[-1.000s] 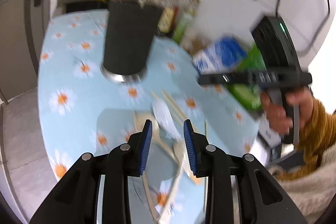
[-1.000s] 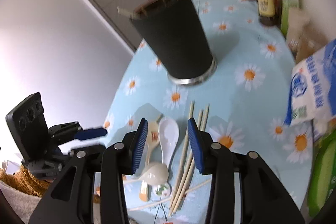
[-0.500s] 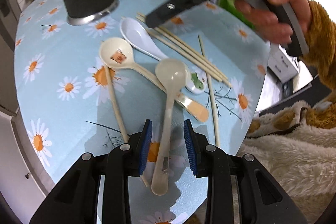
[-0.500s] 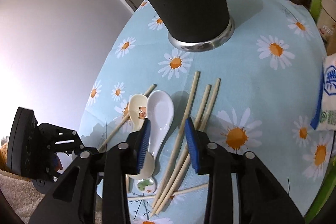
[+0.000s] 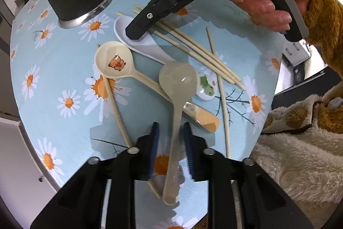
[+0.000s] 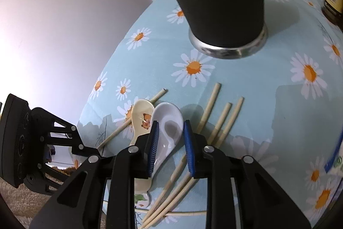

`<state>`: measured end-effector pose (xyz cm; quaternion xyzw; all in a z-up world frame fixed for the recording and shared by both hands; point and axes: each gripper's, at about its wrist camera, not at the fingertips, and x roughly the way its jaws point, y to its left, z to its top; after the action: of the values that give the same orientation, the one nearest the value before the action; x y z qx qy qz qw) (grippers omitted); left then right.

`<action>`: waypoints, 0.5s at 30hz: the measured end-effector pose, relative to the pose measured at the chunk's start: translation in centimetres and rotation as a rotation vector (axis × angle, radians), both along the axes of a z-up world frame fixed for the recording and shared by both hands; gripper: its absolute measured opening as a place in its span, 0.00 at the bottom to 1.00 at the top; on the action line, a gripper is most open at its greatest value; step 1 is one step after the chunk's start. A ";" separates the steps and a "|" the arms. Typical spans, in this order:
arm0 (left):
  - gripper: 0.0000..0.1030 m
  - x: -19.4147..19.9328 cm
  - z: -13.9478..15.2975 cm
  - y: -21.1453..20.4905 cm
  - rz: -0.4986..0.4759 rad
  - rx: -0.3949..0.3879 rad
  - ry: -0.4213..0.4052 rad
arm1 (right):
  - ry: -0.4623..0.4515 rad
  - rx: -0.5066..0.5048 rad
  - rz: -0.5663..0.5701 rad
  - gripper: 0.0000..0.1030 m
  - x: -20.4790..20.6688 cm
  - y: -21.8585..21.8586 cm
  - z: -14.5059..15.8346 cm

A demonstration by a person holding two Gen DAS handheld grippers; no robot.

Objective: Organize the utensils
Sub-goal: 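Grasp the cream ladle spoon with left gripper while right grasps white spoon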

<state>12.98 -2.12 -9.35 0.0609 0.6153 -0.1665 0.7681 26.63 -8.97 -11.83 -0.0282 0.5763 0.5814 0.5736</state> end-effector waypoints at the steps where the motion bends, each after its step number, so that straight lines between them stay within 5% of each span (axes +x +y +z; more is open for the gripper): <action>1: 0.14 0.1 0.0 -0.1 -0.005 0.002 0.005 | -0.002 -0.003 0.008 0.20 0.0 0.2 -0.1; 5: 0.07 0.4 -0.1 -0.3 -0.024 0.017 0.018 | 0.018 0.000 0.031 0.13 0.1 1.0 -0.8; 15: 0.06 1.0 0.5 -1.0 -0.044 -0.017 0.032 | 0.026 0.035 0.040 0.06 0.2 0.7 -0.4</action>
<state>14.02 -3.09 -8.85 0.0650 0.6245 -0.1895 0.7549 26.78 -8.22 -12.25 -0.0219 0.5727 0.6033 0.5546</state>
